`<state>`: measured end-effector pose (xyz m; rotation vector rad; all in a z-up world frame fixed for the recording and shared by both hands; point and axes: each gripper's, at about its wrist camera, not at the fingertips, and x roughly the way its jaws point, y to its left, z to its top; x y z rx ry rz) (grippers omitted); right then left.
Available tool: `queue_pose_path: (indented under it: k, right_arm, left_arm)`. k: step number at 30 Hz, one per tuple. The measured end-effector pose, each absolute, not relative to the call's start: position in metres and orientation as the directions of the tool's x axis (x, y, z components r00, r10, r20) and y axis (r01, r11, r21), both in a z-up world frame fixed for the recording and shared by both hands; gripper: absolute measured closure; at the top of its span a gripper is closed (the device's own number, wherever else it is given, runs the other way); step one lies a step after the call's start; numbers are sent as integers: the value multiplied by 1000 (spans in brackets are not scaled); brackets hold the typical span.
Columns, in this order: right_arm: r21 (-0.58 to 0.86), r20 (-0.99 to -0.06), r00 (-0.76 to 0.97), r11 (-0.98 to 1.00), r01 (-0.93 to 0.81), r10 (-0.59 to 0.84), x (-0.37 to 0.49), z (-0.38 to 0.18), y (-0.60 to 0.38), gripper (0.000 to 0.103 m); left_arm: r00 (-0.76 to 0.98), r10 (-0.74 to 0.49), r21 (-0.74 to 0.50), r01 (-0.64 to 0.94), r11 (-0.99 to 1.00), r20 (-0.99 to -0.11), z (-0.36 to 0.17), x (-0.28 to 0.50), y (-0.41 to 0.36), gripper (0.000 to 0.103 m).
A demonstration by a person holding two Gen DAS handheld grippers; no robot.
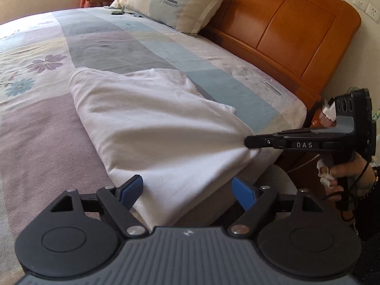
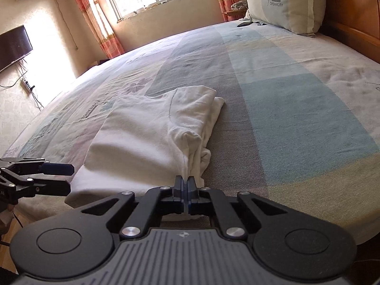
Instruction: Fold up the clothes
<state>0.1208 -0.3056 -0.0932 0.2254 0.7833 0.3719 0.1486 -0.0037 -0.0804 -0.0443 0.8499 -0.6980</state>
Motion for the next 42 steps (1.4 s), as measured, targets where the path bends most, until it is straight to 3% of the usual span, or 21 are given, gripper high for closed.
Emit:
queue_pose_path:
  k: [5,6,11,15,17,21,24,29,34,40,41,42]
  right_arm:
    - [350,-686,595,907,-235,419,118,-99,-305,95]
    - [349,-685,599,908,-231,415,115,-95,-308,91]
    - [313,-608,683,912,-263,406,120,-57,-313,87]
    - [282,-559,699,895,-347,447,154,-48,-282,75]
    - [264,-588,675,895,-360,446,174,-59,-263,71]
    - [188,-674,639,923,-337,371,186,-93,-250,72]
    - [244,-648,644,912,-330,406,174,-105,-263,72]
    - [293,-633,649,906,-304,422,169,-106,-272,75]
    - [283,-627,657,908,-308,418,169,-108,-267,74]
    - [348,-615,653,895,-279,442,170,-106,-274,73]
    - [367,-617,646,890,-269,450,172,-103,-275,71]
    - [375,-605,649,884,-278,461,173,-96,-275,61]
  left_arm:
    - [414,-609,-313,587,747,-677,-70,147,2,18]
    - [405,-614,-315,594,740,-677,-68,147,4,18]
    - [491,-609,-275,591,758,-623,-39,172,8,17]
    - [533,-598,-290,551,782,-599,-32,212,-2,17]
    - [526,-607,-309,548,777,-596,-37,230,-10,17]
    - [513,-576,-311,513,800,-637,-68,257,-21,17]
    - [486,-533,-323,452,831,-693,-103,281,-22,19]
    - [574,-547,-296,475,828,-609,-86,284,-24,17]
    - [586,-492,-233,462,856,-644,-102,314,-36,18]
    - [606,-517,-277,449,849,-604,-76,305,-31,17]
    - [609,-514,-275,446,852,-604,-74,297,-28,17]
    - [613,-509,-274,441,855,-604,-72,288,-24,17]
